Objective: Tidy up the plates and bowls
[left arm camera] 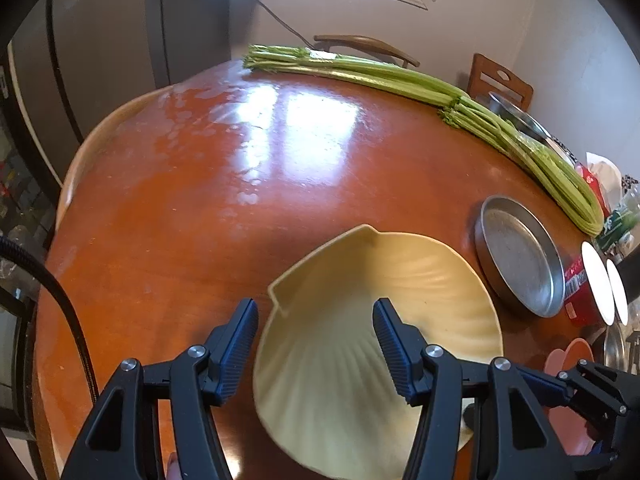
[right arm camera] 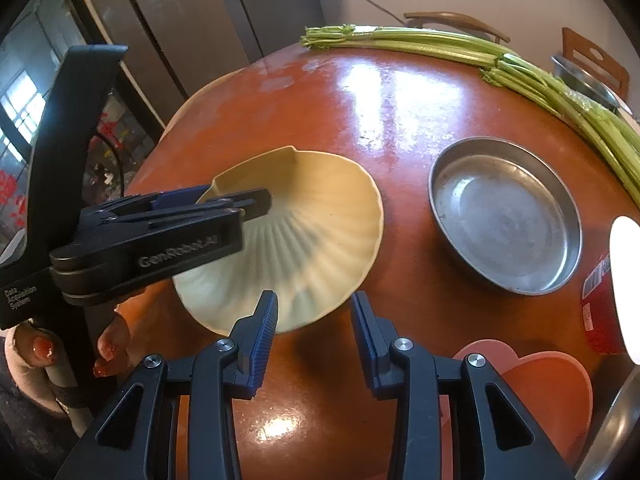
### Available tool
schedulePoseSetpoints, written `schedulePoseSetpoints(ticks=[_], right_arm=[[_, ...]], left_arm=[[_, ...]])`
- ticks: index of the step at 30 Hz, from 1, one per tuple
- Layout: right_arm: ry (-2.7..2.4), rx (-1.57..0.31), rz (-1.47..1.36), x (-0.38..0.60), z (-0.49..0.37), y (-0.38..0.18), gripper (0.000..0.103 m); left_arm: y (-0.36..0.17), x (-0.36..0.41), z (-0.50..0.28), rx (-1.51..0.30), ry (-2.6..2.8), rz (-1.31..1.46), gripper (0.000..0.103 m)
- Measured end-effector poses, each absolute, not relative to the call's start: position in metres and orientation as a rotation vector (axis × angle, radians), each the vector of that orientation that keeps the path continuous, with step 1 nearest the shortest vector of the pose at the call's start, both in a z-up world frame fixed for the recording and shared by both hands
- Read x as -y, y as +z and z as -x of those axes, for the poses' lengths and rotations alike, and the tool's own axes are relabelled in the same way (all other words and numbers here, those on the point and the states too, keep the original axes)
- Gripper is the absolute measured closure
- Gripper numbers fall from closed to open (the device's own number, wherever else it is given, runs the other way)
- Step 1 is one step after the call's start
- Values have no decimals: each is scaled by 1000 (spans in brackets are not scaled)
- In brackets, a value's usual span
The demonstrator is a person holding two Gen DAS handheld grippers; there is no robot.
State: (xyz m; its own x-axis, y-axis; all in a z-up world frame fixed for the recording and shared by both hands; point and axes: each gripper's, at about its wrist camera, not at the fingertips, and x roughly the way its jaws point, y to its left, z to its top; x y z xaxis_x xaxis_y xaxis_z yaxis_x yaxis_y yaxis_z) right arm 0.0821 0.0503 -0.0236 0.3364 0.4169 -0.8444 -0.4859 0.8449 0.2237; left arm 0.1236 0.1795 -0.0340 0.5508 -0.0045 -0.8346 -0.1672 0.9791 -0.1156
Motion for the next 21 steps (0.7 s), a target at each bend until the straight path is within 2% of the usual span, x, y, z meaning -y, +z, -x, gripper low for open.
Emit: schedulePoseSetpoints(ticks=[9,21], right_arm=[[569,-1030,44,-31,-76,-9,63],[544,-967,-15,4,-57,16,63]], left_arm=[[-8,-188,-102,-912,137,198,41],[20,-145,-76,-854,63,138,39]])
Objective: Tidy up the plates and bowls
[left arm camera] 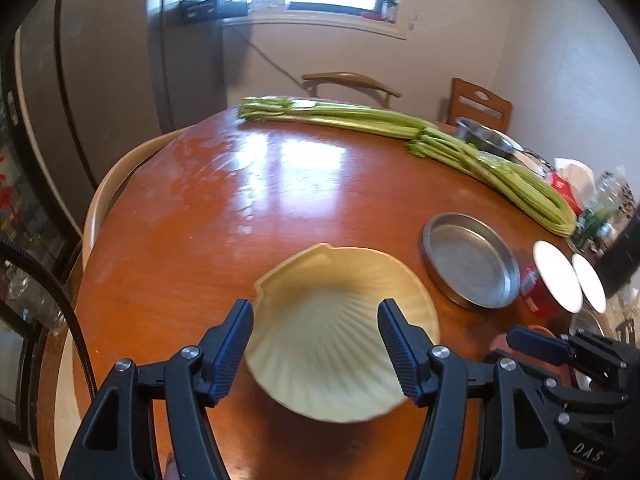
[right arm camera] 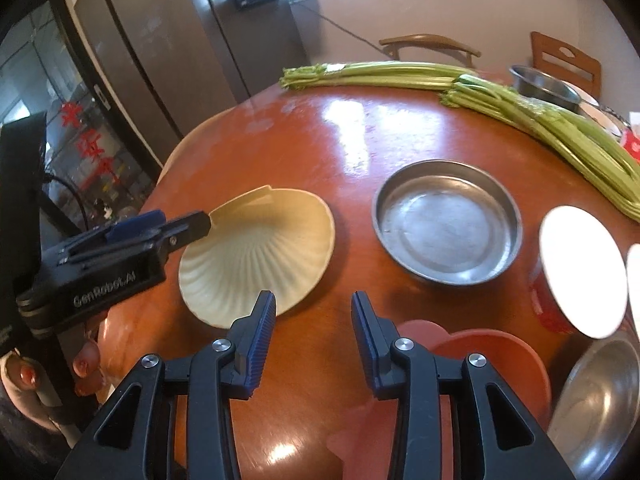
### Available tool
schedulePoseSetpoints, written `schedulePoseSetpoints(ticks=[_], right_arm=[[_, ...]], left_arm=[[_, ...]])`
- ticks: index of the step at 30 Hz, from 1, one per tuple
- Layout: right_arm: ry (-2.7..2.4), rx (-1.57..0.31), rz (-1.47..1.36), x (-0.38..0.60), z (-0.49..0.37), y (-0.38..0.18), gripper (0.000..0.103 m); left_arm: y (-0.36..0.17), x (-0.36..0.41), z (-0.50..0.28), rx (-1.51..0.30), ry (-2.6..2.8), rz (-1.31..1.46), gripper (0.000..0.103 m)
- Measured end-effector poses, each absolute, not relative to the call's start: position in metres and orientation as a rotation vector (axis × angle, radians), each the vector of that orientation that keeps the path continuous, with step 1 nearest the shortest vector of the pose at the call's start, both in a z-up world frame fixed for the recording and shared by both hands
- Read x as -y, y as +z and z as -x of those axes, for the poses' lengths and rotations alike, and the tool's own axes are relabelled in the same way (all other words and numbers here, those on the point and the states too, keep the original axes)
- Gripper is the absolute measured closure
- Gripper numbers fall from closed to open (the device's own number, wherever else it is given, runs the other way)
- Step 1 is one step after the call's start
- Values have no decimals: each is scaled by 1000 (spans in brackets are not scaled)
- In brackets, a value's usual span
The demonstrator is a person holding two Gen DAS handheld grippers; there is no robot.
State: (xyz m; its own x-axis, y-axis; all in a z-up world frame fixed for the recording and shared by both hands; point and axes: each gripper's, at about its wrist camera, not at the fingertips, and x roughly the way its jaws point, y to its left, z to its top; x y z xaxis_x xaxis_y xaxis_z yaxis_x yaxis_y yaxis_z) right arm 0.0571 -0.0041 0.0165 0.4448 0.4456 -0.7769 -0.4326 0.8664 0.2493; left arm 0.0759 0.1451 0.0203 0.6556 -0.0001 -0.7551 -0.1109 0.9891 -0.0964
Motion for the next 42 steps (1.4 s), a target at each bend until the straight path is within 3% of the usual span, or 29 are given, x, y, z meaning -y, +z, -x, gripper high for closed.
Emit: schedulePoseSetpoints(ticks=[14,25,42], right_arm=[[446,-902,-56,76,4,34,62],[430,-951,-94,116,45,14,62],[344,-1074,-132,145,51,-23,61]], left_arm=[[24,-57,-66,-858,-99,30,39],[2,-1,-69,-916,-186,-63,39],[-31,21,-85,-1010,-249,-74,39]])
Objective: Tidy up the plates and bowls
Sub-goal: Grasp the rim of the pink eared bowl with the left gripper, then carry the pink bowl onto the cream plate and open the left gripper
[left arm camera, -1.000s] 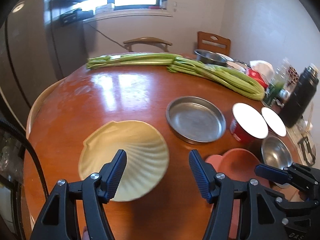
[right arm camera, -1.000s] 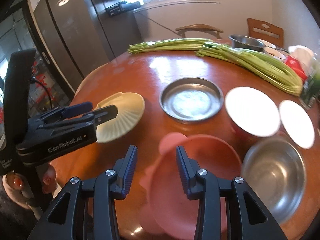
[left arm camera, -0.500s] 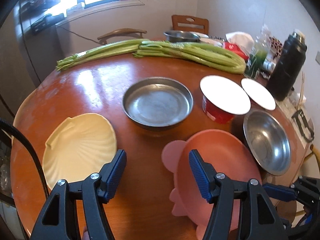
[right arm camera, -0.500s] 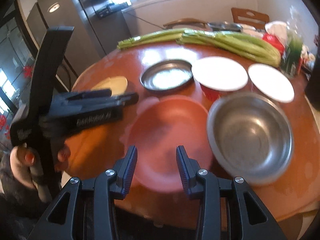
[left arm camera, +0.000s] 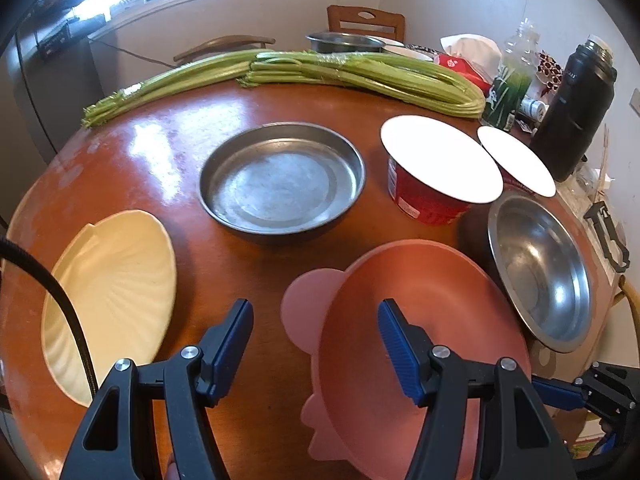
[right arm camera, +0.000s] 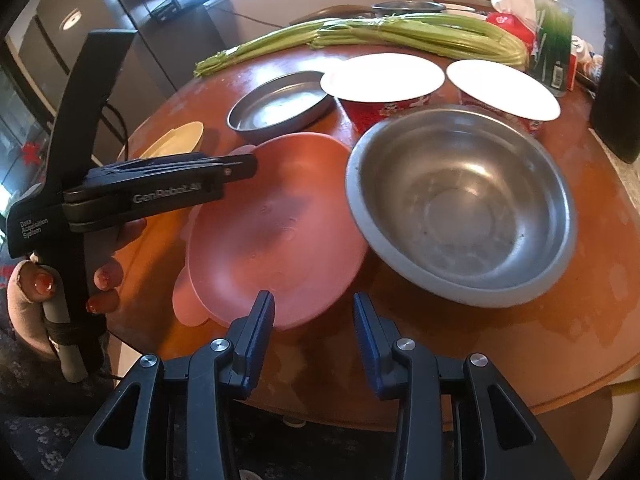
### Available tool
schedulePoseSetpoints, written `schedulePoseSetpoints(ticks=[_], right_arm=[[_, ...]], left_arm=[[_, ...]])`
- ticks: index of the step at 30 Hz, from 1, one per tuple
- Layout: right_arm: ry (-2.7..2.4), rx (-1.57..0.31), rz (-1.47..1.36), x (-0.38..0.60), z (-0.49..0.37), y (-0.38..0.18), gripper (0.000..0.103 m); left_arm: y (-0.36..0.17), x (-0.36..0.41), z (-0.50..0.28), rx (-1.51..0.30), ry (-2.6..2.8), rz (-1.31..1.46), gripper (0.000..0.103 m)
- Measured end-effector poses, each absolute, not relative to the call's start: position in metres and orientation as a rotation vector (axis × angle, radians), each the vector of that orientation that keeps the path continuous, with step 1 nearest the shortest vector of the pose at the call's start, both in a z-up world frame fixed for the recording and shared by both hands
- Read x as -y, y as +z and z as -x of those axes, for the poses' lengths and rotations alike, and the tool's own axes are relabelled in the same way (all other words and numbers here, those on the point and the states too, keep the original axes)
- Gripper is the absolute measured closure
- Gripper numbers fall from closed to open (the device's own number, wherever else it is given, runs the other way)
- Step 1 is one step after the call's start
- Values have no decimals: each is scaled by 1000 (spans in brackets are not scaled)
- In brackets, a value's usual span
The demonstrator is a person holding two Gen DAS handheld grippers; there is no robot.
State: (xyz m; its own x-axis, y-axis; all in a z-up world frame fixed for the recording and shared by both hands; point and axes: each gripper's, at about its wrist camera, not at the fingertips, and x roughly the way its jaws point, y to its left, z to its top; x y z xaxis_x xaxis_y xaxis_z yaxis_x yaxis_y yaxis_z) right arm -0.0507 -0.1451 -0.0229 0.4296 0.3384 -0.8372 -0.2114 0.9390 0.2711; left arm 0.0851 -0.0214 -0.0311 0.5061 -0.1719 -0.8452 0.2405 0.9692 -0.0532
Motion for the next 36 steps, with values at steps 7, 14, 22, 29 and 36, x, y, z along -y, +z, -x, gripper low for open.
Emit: schedulePoseSetpoints(ticks=[7,14,22,29,36], right_arm=[[340,-1085,-101,131,46,-27,61],[330,-1091,-73,120,37,-29,59],[368,-1062,-33,102,33,-26,59],[466,-1023,34,69,34,-15,58],[505,-1002,60,41,21,-8,58]], left_arm=[[-41,25,-84,-1034,-295,-61,44],[-38,21,-78,-1011,-289,-84,47],[-23,-1,-67,-978,-259,-52,47],[-12,-25,-58,-953,-219,-21,47],[-5,-56,-54,-928,-183,30,47]])
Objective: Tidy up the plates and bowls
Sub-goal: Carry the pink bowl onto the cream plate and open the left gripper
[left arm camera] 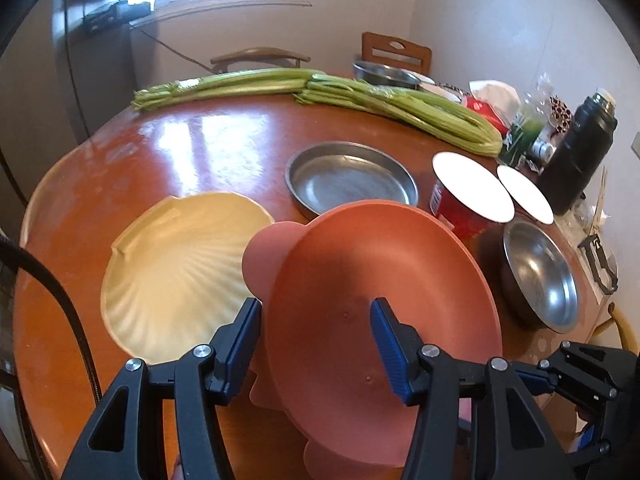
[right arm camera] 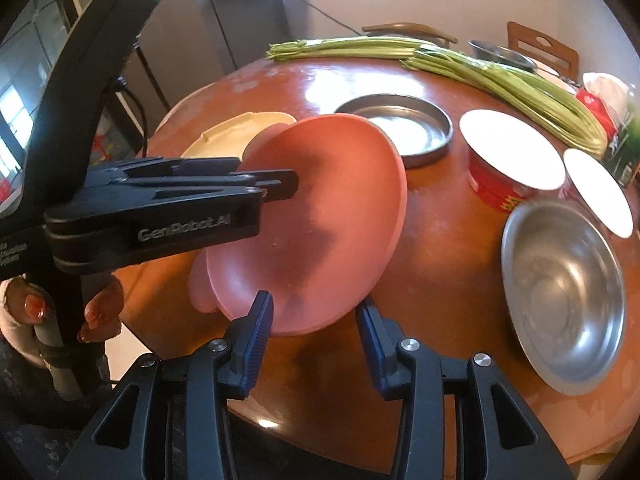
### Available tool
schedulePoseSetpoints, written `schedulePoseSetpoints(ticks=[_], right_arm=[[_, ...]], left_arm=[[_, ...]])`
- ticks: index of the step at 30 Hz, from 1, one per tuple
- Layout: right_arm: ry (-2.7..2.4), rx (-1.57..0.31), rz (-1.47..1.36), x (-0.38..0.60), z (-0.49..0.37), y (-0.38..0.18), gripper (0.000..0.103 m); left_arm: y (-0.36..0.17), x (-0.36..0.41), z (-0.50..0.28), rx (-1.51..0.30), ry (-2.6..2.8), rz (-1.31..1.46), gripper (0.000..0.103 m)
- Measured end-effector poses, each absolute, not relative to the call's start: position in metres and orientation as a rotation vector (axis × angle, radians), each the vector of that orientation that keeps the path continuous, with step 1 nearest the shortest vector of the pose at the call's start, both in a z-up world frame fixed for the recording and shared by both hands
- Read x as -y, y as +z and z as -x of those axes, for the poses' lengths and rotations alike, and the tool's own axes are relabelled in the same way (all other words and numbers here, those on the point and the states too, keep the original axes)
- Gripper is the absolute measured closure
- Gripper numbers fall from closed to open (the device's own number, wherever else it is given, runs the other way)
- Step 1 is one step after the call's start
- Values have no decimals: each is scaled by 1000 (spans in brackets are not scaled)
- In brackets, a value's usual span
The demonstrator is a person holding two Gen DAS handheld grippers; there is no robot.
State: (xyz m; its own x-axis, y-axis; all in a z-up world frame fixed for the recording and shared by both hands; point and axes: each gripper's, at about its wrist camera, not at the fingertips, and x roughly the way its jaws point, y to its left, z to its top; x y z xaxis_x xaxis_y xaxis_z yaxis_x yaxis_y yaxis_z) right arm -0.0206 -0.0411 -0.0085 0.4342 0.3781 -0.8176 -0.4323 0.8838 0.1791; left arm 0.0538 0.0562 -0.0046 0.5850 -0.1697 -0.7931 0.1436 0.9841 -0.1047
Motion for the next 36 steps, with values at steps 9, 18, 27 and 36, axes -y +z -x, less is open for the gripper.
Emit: schedulePoseSetpoints(ticks=[9,18,27,36], right_arm=[[573,-945,108,-2,4,13,58],[637,-970,119,-52,-20,8,58],[624,-1003,117,-77,-42,-3,58],[609,-1027,101,-84,-51,-11,58]], left_arm=[[18,-107,-55,-858,-90,51,47],[14,-152,-73,-866,-5,62,47],[8,-169,-90,-871,1,87,47],[-4,-172,-114,-901,1,89,47]])
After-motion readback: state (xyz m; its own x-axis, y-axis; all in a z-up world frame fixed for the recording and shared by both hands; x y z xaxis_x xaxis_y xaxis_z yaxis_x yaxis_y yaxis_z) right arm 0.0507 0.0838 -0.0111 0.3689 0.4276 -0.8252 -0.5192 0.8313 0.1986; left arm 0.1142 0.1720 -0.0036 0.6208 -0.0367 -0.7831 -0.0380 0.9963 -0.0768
